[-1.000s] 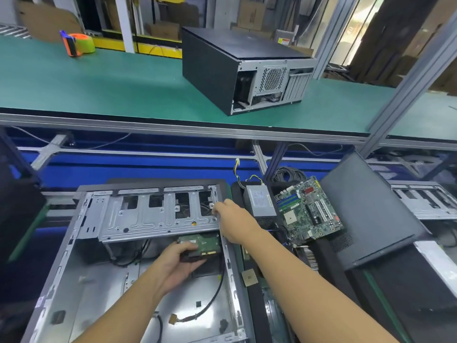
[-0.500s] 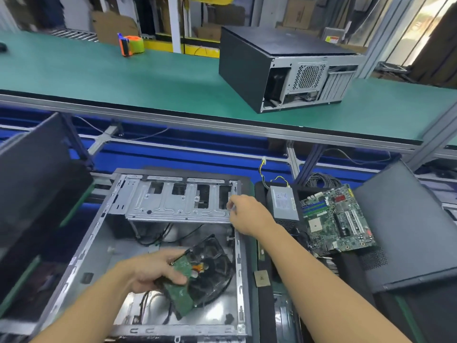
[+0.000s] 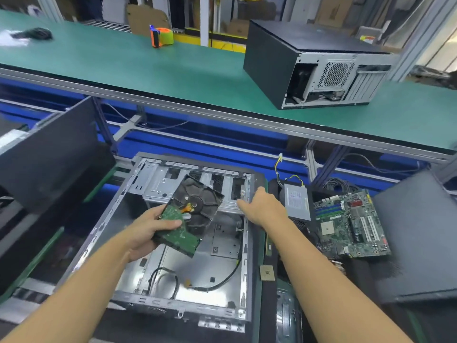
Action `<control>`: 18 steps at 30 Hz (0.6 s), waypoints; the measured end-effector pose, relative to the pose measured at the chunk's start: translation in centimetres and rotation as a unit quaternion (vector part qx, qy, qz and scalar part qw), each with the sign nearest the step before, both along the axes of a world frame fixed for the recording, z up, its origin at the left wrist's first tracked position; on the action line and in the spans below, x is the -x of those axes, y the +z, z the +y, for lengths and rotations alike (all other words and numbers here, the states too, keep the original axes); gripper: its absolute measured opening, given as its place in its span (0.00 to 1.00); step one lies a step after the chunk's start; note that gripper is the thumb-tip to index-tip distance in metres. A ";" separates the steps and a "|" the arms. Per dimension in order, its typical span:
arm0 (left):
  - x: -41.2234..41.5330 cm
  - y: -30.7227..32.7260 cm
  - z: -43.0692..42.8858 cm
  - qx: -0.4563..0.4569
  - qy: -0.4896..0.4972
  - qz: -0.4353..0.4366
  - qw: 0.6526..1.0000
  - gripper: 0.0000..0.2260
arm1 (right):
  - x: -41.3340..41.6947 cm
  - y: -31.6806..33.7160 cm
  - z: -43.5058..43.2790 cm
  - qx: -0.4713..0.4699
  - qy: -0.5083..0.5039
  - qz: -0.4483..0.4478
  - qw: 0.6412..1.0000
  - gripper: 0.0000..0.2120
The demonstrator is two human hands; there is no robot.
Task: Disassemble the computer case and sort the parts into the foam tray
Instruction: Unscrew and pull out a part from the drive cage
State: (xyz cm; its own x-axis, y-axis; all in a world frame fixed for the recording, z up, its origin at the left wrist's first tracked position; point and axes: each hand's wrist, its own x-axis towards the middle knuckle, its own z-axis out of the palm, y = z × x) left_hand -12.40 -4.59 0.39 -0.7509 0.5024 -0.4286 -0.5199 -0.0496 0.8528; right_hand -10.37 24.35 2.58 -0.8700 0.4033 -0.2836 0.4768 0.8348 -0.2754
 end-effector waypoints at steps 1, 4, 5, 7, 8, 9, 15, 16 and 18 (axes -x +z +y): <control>0.4 -0.3 -0.3 0.011 0.032 0.018 0.999 0.28 | 0.1 -0.1 0.0 -0.003 -0.001 -0.034 0.999 0.31; 2.1 -0.9 -1.9 0.085 0.120 0.091 0.985 0.20 | 0.4 -1.0 -0.2 0.041 -0.020 -0.047 0.998 0.23; 2.6 -1.1 -2.5 0.096 0.141 0.100 0.980 0.19 | 0.3 -1.4 -0.3 0.047 -0.032 -0.031 0.998 0.21; 3.4 -1.7 -3.7 0.086 0.173 0.101 0.976 0.23 | 0.1 -1.9 -0.5 0.036 -0.048 -0.007 0.998 0.22; 3.6 -2.0 -4.2 0.077 0.185 0.099 0.975 0.24 | 0.0 -2.1 -0.6 0.027 -0.053 -0.003 0.998 0.24; 3.8 -2.4 -4.7 0.062 0.192 0.098 0.975 0.24 | 0.0 -2.3 -0.7 0.019 -0.055 -0.002 0.998 0.26; 4.8 -2.9 -4.7 0.006 0.181 0.082 0.980 0.16 | -0.2 -2.4 -1.3 -0.022 -0.057 0.003 0.998 0.25; 5.1 -2.9 -4.6 -0.001 0.182 0.081 0.980 0.15 | -0.3 -2.4 -1.3 -0.025 -0.061 0.003 0.998 0.25; 5.9 -2.8 -4.5 -0.016 0.185 0.079 0.979 0.12 | -0.5 -2.4 -1.4 -0.029 -0.071 0.000 0.997 0.25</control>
